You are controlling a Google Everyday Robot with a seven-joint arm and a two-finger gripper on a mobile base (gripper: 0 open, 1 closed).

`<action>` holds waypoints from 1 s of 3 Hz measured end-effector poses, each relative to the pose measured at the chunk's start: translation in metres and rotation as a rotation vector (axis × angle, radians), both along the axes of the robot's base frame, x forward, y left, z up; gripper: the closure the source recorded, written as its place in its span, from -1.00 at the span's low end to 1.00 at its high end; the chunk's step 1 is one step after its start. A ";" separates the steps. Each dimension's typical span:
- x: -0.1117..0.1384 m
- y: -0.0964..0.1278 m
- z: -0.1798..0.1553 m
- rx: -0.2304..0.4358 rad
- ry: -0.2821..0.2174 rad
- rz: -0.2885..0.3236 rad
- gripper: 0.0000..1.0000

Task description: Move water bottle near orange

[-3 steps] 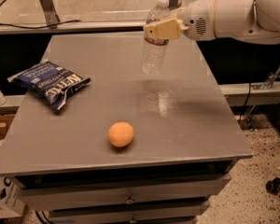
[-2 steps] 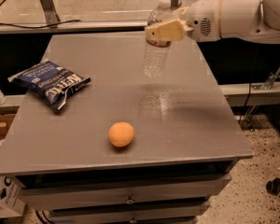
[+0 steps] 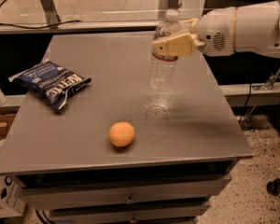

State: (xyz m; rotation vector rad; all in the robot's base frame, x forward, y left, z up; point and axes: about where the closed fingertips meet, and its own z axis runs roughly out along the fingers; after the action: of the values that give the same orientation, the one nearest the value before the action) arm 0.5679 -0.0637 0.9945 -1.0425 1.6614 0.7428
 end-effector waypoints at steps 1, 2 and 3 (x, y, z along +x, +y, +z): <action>-0.026 0.003 -0.015 -0.001 0.028 0.025 1.00; -0.047 0.009 -0.033 0.002 0.062 0.047 1.00; -0.069 0.018 -0.048 0.012 0.091 0.069 1.00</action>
Offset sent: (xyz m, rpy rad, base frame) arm -0.0751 0.0122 -0.0602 0.0091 0.1121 0.0673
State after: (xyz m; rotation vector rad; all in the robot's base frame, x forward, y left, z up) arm 0.4988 -0.0452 0.9464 -1.0757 1.7032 0.8560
